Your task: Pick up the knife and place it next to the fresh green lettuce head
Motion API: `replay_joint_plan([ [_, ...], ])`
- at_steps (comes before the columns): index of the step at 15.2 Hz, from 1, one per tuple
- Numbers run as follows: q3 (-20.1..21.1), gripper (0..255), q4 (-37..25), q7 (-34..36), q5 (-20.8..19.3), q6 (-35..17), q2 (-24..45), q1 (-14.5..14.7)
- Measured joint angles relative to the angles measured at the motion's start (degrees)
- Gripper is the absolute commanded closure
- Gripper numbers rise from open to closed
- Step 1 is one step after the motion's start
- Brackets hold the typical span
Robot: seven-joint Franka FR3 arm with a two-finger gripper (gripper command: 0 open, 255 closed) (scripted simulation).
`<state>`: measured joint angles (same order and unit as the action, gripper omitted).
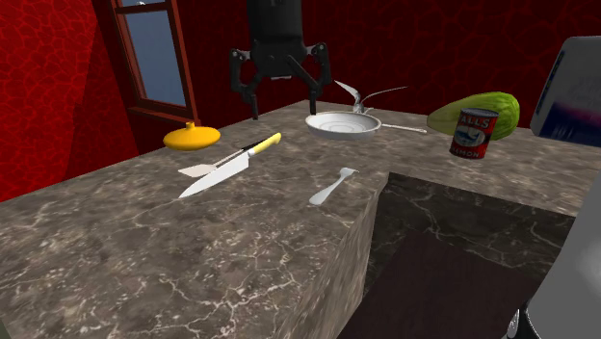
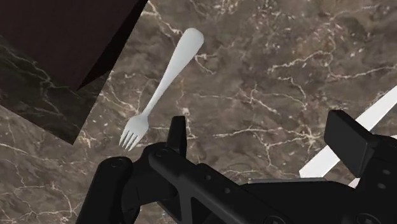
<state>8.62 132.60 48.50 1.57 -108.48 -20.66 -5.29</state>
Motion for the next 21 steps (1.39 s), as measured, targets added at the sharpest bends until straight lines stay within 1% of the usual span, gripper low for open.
replay_joint_plan([
  [3,1.4,0,-2.4,7.2,-0.2,-4.1,5.8,-1.0],
  [7,2.2,0,-6.6,16.3,-1.5,-9.2,14.5,-2.5],
  [12,2.0,0,-12.4,27.6,-3.6,-14.1,24.1,-3.2],
  [15,1.0,0,-18.1,33.7,-4.9,-15.5,30.6,-3.4],
  [17,0.5,0,-20.0,35.6,-5.4,-16.2,33.0,-3.5],
  [21,0.2,0,-19.1,36.5,-5.8,-18.9,34.8,-3.4],
])
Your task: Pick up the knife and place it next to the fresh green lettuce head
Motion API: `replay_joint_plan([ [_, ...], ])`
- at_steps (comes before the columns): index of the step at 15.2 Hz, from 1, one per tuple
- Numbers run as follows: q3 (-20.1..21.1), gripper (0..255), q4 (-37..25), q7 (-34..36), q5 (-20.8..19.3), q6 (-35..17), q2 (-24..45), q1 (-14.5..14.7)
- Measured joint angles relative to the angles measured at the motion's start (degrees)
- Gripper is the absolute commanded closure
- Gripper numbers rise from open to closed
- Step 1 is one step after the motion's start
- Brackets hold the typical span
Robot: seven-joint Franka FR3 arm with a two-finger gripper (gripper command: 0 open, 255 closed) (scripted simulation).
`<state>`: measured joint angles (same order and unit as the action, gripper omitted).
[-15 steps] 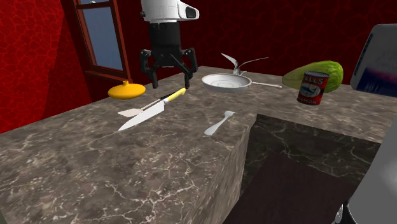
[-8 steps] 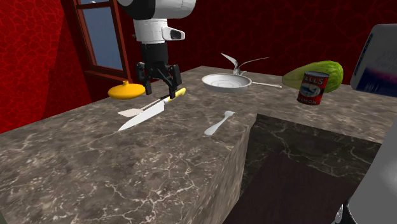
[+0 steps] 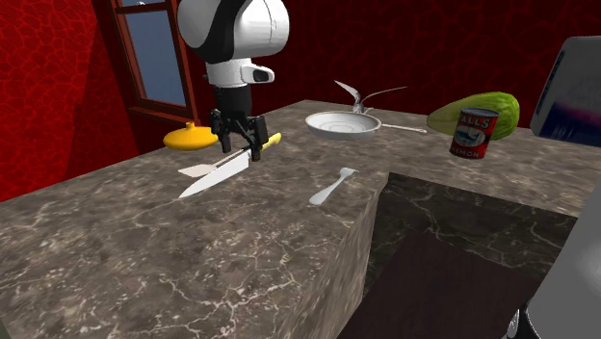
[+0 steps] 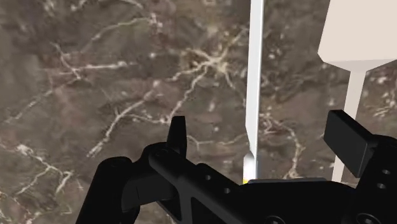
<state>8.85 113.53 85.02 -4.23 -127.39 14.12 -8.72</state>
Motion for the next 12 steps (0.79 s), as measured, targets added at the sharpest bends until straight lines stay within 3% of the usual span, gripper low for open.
replay_joint_plan([
  [9,-0.1,0,0.8,0.3,-0.4,-2.3,1.5,0.1],
  [10,-0.1,255,0.8,0.3,-0.4,-2.3,1.5,0.1],
  [12,-0.1,255,0.8,0.3,-0.4,-2.3,1.5,0.1],
])
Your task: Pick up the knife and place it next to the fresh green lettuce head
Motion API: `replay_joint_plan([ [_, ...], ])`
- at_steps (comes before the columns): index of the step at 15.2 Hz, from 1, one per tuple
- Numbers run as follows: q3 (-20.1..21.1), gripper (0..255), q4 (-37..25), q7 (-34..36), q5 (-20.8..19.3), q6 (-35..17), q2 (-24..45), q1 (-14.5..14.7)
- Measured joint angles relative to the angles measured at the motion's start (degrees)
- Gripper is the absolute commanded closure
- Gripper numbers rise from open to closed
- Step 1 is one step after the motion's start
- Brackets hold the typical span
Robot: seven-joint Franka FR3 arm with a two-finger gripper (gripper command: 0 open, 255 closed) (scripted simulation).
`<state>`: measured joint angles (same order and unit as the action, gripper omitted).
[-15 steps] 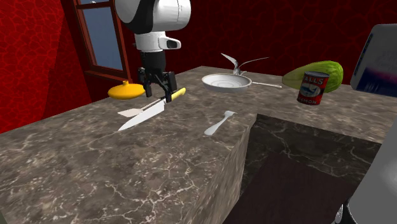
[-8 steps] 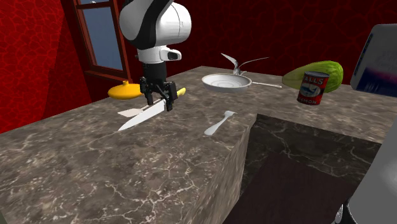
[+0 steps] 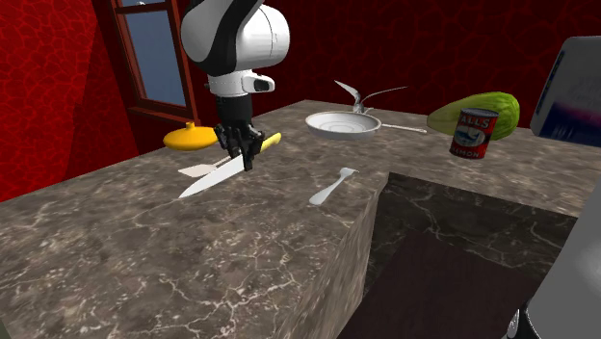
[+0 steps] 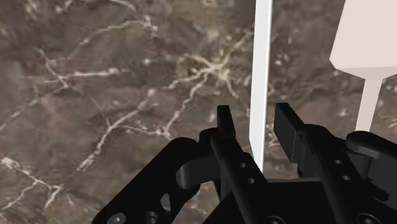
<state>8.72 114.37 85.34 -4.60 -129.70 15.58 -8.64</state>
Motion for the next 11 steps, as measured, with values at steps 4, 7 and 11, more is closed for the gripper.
replay_joint_plan([
  [4,0.0,255,0.0,0.0,0.0,0.0,0.0,0.0],
  [7,0.0,255,0.0,0.0,0.0,0.0,0.0,0.0],
  [11,0.1,255,-0.5,-0.2,0.2,1.3,-0.9,-0.1],
])
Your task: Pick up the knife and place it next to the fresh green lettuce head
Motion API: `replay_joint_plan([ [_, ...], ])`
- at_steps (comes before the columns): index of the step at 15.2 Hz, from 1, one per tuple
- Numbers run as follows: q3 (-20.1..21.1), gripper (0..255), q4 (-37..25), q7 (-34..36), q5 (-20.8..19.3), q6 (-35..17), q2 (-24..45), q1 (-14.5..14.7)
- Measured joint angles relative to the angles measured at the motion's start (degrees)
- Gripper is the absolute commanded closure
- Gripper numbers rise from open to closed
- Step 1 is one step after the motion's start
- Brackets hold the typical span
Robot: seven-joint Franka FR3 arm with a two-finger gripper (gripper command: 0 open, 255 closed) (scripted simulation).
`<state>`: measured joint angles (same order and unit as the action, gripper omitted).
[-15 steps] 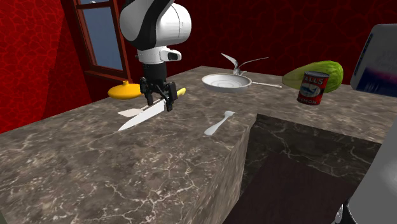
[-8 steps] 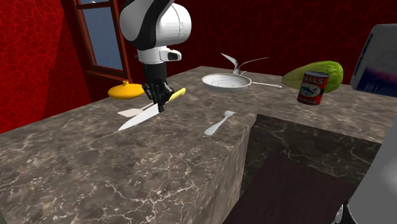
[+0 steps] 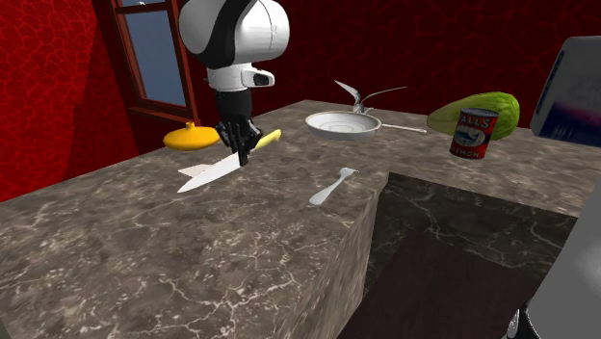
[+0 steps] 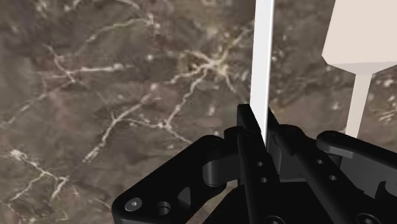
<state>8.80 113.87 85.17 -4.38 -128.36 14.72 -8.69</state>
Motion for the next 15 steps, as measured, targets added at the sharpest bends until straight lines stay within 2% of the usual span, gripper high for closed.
replay_joint_plan([
  [15,0.4,255,-5.4,-0.9,1.3,10.3,-5.0,-0.2],
])
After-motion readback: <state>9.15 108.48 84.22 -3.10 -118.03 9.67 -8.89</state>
